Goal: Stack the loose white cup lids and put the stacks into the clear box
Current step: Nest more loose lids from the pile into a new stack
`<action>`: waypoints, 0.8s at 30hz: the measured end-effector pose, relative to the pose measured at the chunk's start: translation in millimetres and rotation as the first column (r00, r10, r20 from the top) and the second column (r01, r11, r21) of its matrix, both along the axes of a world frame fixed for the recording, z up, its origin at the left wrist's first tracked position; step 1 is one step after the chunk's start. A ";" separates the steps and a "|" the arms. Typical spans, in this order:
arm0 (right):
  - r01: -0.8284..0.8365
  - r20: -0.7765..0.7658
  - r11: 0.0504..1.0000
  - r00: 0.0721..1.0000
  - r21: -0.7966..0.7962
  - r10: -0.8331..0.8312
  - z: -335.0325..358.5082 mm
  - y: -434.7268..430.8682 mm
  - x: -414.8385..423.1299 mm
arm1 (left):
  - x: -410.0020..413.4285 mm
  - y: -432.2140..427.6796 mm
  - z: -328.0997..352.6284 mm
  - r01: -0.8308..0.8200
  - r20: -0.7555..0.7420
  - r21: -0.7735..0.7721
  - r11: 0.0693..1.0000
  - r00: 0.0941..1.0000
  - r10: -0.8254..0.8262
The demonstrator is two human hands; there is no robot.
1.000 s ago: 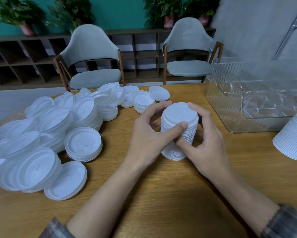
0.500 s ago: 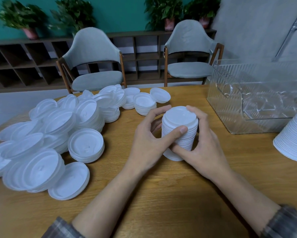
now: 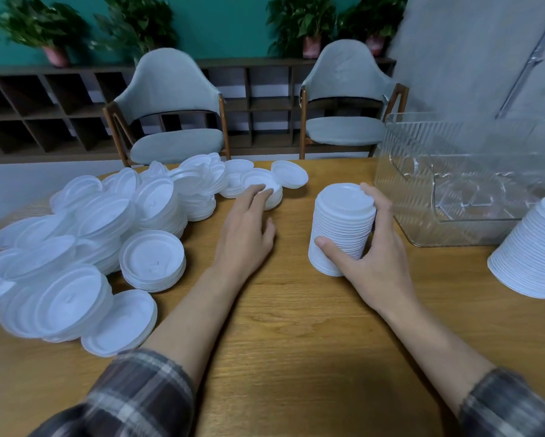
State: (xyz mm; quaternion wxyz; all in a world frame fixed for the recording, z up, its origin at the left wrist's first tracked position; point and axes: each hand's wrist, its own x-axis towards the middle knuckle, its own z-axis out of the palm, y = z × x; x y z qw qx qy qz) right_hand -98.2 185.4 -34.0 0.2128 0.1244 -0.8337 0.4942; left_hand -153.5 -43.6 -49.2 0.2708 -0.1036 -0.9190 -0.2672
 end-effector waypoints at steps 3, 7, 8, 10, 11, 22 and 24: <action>0.006 0.002 1.000 1.000 0.001 -0.006 -0.9 -0.1 -1.6 | -15.8 -3.6 1.0 -0.032 -0.053 -0.119 0.992 0.998 0.026; 0.003 0.004 1.000 1.000 0.001 -0.003 -1.5 -0.9 -2.6 | -26.0 -6.9 0.1 -0.090 -0.094 -0.192 0.977 0.993 0.073; 0.001 0.004 1.000 1.000 0.002 -0.001 -1.2 -1.1 -2.8 | -26.7 -7.4 -0.1 -0.098 -0.104 -0.194 0.976 0.991 0.079; 0.000 0.002 1.000 1.000 0.008 0.000 -0.4 -1.3 -2.6 | -26.5 -8.4 0.8 -0.109 -0.130 -0.185 0.977 0.988 0.086; -0.003 -0.001 1.000 1.000 0.011 0.003 0.0 -1.5 -2.4 | -25.2 -8.5 1.8 -0.110 -0.139 -0.174 0.979 0.987 0.086; -0.015 -0.018 1.000 1.000 0.005 0.016 2.9 -0.4 2.2 | 31.6 -10.3 15.9 -0.053 0.000 -0.016 0.998 0.999 0.053; -0.018 -0.010 1.000 1.000 0.007 0.018 2.6 -0.4 3.9 | 36.0 -10.8 19.8 -0.042 0.009 0.102 0.994 0.999 0.042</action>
